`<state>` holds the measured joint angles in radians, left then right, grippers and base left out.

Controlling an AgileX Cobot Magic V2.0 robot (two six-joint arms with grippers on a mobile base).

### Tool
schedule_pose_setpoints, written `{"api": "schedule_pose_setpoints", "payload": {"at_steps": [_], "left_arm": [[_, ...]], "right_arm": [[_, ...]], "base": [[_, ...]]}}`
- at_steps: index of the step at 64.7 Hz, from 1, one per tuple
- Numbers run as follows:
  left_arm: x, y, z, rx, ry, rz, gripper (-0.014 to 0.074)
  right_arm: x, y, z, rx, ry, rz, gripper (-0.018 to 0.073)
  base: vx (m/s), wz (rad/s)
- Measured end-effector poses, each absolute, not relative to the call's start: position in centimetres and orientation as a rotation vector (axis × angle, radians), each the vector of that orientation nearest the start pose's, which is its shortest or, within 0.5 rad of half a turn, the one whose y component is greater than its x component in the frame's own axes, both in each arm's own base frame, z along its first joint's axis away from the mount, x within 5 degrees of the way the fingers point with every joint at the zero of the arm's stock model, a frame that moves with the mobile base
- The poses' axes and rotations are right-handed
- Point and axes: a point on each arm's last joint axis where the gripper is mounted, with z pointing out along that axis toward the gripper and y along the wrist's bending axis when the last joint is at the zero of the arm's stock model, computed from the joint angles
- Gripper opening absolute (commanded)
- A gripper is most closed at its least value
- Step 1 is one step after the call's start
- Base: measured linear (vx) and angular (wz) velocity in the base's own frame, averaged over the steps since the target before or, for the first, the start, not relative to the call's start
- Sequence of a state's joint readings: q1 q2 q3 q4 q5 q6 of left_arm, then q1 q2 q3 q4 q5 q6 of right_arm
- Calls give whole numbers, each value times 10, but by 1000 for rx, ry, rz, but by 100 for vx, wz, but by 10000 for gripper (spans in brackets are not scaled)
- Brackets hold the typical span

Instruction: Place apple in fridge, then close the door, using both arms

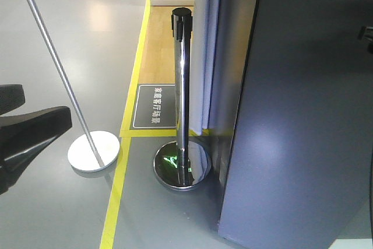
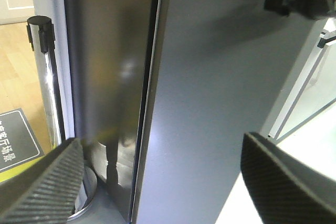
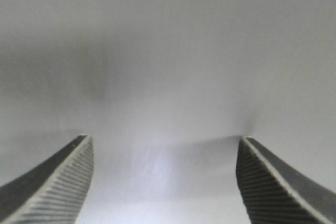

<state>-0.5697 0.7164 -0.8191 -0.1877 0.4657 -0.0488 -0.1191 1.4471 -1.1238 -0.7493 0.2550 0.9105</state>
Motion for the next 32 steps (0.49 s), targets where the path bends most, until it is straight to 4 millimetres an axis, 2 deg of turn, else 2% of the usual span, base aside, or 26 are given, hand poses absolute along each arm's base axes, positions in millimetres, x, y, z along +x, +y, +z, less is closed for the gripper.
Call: {"api": "schedule_pose_setpoints", "payload": {"at_steps": [16, 26, 32], "left_arm": [[115, -83, 382, 390, 1844, -623, 580], [115, -83, 382, 391, 1846, -623, 580], [115, -83, 382, 391, 1846, -623, 580]], "right_arm": [[372, -60, 323, 348, 1940, -111, 528], [394, -65, 322, 324, 1957, -166, 528], [416, -68, 323, 329, 1935, -156, 528]], "base": [[0, 0], [0, -1], [-1, -2]]}}
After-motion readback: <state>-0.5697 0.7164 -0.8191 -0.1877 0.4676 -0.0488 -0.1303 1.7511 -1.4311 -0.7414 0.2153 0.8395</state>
